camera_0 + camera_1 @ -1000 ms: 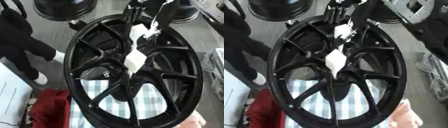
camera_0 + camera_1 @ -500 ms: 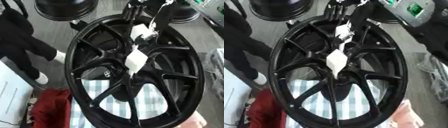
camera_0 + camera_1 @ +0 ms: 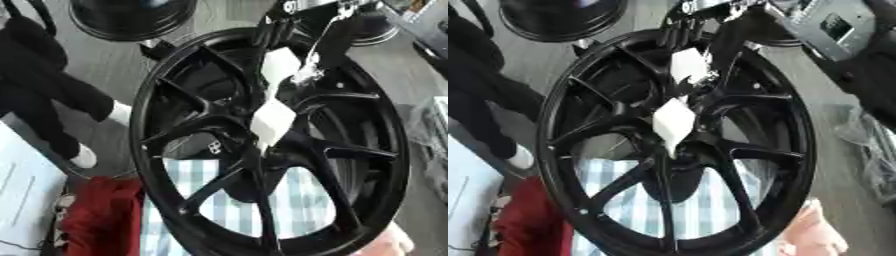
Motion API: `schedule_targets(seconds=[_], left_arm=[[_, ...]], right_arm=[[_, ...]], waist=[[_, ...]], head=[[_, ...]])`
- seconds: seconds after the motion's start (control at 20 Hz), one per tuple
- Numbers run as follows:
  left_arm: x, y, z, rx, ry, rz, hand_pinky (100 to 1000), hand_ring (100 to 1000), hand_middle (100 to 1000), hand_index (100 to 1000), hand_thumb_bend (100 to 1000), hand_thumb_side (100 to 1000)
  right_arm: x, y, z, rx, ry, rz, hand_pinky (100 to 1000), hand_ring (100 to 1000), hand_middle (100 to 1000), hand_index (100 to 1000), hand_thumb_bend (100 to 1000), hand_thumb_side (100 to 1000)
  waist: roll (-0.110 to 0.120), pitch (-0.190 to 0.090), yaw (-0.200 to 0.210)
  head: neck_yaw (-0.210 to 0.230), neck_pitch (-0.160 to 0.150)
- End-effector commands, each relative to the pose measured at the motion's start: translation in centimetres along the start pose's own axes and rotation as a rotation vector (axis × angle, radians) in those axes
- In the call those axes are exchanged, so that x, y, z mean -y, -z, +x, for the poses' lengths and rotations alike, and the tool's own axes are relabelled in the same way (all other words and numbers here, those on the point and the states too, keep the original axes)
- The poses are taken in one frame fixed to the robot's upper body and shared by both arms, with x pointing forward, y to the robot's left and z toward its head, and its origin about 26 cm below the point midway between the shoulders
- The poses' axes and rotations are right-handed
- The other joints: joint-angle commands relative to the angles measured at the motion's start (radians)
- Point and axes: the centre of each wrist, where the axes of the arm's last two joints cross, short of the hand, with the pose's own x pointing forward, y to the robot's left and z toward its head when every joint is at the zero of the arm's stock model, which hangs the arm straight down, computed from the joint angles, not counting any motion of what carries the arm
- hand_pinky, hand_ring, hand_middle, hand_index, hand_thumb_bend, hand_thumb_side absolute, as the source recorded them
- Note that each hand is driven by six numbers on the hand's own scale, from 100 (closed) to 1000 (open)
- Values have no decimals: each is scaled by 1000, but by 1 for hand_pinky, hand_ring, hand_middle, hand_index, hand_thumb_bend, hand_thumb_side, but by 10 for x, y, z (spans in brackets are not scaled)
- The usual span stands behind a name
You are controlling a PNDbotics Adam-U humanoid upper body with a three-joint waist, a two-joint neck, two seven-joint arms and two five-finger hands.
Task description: Pull the pin out of the wheel hub.
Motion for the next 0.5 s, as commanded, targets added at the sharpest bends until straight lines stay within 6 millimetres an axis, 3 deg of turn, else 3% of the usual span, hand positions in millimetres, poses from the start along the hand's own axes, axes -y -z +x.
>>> schedule_targets(seconds=[0.05, 0.5], left_arm=[[-4, 3, 6, 21, 5, 1, 729, 778, 699, 739, 270, 598], [-3, 3, 5, 17, 2, -1, 730, 778, 699, 739, 266, 601]], right_arm=[[7, -16, -9, -40, -21, -30, 804, 815, 770, 859, 506, 329], [3, -17, -16, -50, -32, -41, 803, 814, 772, 857, 474, 279]], waist=[[8, -14, -2], [9, -9, -1]], head=[[4, -8], [11, -11]])
